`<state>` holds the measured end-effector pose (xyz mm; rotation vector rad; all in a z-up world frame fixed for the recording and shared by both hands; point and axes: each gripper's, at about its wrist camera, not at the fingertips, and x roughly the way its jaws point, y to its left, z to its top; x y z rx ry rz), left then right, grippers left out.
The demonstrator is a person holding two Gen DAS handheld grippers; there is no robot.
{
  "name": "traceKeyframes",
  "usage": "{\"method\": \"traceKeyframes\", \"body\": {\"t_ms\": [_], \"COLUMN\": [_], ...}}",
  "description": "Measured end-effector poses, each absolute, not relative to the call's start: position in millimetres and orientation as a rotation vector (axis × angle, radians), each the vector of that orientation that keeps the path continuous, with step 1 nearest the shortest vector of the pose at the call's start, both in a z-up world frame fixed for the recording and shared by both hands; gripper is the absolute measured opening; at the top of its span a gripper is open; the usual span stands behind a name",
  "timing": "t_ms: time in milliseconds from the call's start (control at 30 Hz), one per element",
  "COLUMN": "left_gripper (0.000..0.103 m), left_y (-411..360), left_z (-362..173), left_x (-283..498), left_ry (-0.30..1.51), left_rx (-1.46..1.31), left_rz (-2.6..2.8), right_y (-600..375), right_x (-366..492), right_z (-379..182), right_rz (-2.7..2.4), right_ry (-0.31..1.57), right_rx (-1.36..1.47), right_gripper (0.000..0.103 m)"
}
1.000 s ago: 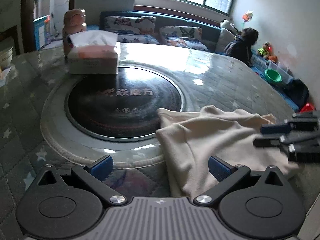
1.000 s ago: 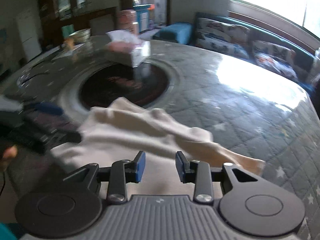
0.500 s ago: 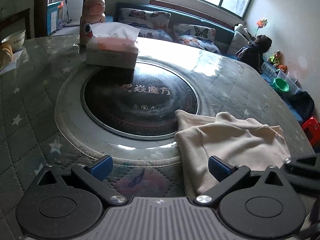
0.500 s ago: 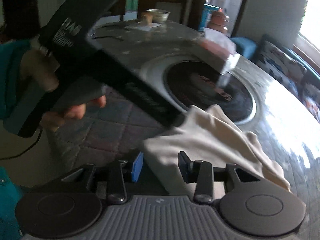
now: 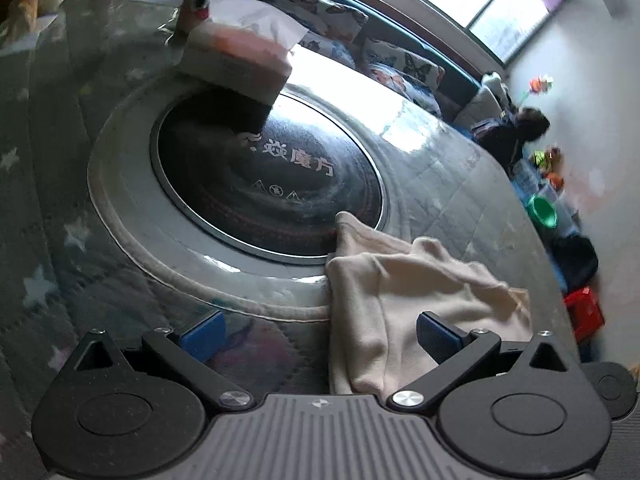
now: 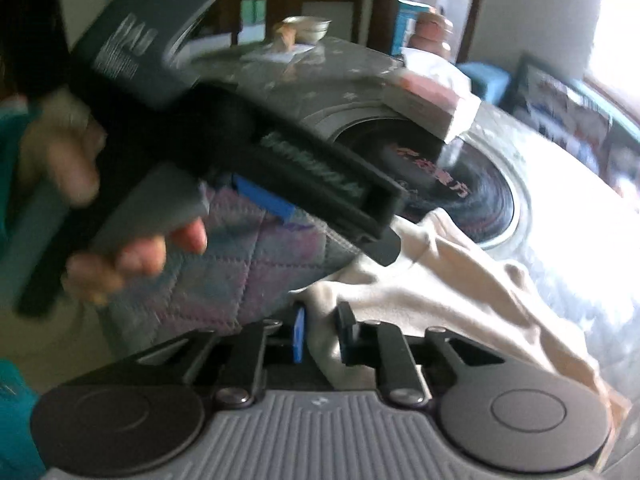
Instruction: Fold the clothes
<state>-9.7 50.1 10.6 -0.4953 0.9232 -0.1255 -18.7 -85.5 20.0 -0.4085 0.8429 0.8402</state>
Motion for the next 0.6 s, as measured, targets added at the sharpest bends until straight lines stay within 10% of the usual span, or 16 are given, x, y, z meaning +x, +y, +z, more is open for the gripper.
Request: {"method": "traceKeyframes", "body": {"t_ms": [267, 600], "left_gripper": [0.101, 0.062], "left_y": [40.0, 25.8], "left_z": [9.1, 7.3], "left_x": [-1.2, 1.3], "left_ry": [0.947, 0.965], "left_rx": [-0.589, -0.669], "left_rz": [-0.136, -0.12], "right_y": [-120.4, -128.3], "right_x": [3.1, -1.0], "right_z": [42.0, 46.4], "right_rz": [0.855, 0.876], "right_ry": [0.856, 0.847], "right_rx": [-0.203, -0.148], "right_gripper": [0.014, 0.013]}}
